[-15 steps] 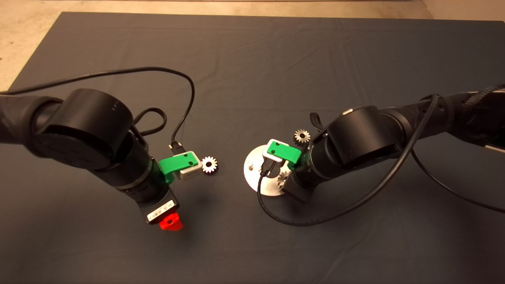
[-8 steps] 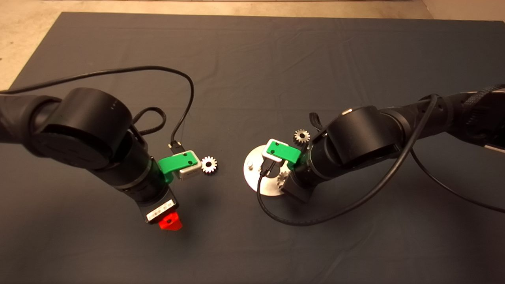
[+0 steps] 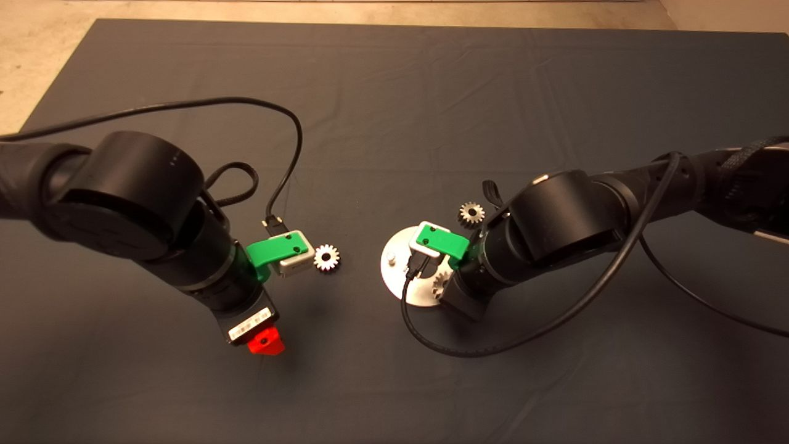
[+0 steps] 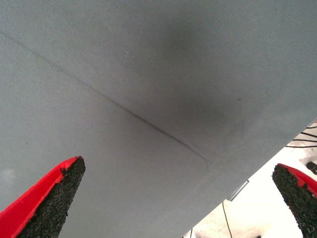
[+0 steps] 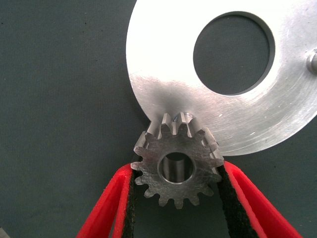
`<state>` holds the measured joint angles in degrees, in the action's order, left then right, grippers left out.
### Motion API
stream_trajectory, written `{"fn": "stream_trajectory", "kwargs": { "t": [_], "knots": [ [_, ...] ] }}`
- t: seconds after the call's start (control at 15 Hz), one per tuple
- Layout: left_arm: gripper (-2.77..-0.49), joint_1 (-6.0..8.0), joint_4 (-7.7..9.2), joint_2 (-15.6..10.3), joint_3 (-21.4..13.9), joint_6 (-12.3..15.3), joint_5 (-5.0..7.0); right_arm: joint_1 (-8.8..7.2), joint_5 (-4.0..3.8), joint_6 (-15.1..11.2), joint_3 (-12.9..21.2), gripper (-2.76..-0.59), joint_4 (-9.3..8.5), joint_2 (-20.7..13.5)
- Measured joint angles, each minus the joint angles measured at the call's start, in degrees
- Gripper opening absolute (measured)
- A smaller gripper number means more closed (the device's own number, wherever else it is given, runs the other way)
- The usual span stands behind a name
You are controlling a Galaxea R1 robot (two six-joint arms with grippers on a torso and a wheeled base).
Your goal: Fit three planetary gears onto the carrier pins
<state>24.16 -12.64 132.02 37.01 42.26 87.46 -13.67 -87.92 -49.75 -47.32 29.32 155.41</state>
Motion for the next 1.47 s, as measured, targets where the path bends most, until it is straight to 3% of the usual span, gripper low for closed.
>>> {"fn": "stream_trajectory", "kwargs": {
  "t": [0.33, 0.73, 1.47],
  "knots": [
    [-0.49, 1.08, 0.0, 0.0, 0.0, 0.4, -0.02, 0.33, 0.02, 0.0, 0.0, -2.31, 0.76, 0.0],
    [-0.49, 1.16, 0.02, 0.0, 0.0, 0.5, -0.02, 0.41, 0.33, 0.2, -0.6, -2.31, 1.96, 0.3],
    [-0.49, 1.8, 0.22, 0.0, 0.0, 0.6, -0.02, 0.16, 1.12, 0.2, -2.0, -2.31, 2.57, 0.4]
  ]
}}
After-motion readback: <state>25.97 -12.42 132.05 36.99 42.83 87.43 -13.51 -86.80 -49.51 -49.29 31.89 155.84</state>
